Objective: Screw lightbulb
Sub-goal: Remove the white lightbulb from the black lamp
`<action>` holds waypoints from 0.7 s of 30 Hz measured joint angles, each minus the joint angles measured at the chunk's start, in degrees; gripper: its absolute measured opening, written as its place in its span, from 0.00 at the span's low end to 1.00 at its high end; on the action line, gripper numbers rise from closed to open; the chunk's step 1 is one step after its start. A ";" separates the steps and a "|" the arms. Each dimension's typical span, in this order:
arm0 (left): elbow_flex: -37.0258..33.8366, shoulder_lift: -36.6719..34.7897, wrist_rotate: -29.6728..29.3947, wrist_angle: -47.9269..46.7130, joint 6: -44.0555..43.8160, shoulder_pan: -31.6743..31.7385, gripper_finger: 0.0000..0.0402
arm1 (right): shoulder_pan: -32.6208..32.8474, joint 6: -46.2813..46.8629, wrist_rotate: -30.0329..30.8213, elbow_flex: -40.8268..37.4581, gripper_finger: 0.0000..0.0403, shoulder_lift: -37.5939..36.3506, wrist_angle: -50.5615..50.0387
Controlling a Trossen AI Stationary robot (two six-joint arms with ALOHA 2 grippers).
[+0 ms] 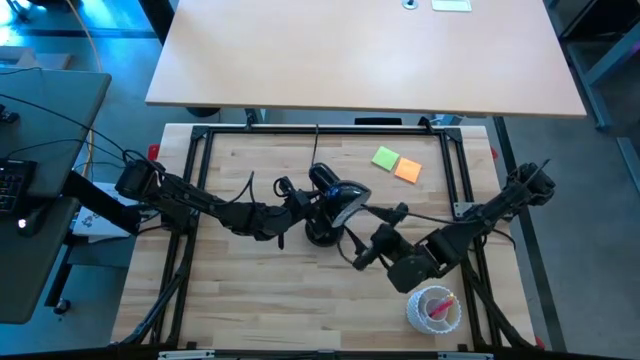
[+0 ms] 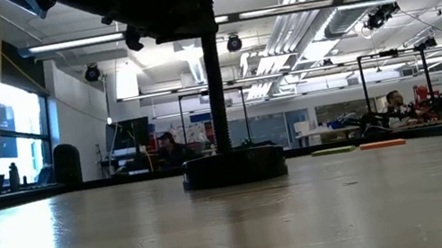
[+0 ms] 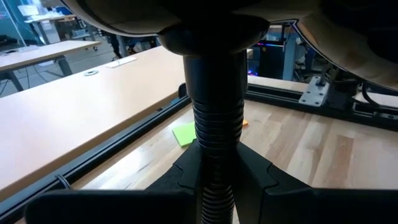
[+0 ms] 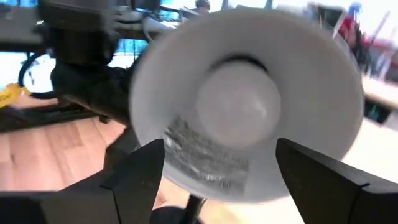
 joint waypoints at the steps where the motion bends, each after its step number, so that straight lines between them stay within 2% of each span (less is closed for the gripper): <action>1: -0.01 0.00 0.04 0.02 -0.01 0.00 0.11 | -0.23 5.26 -0.15 0.00 0.76 0.01 -2.22; 4: -0.01 0.00 0.16 0.00 0.01 -0.02 0.11 | -1.20 15.64 -0.14 0.00 0.76 0.02 -8.11; 7: -0.01 0.00 0.17 0.00 -0.31 -0.20 0.11 | -2.63 18.76 -1.82 0.00 0.76 0.02 -8.46; 12: -0.01 0.00 0.23 0.04 -0.82 -0.20 0.11 | -5.15 12.75 -6.77 0.00 0.76 0.02 -3.59; 21: -0.01 0.00 0.21 0.33 -0.65 -0.92 0.11 | -8.10 -3.54 -7.99 0.00 0.76 0.02 8.14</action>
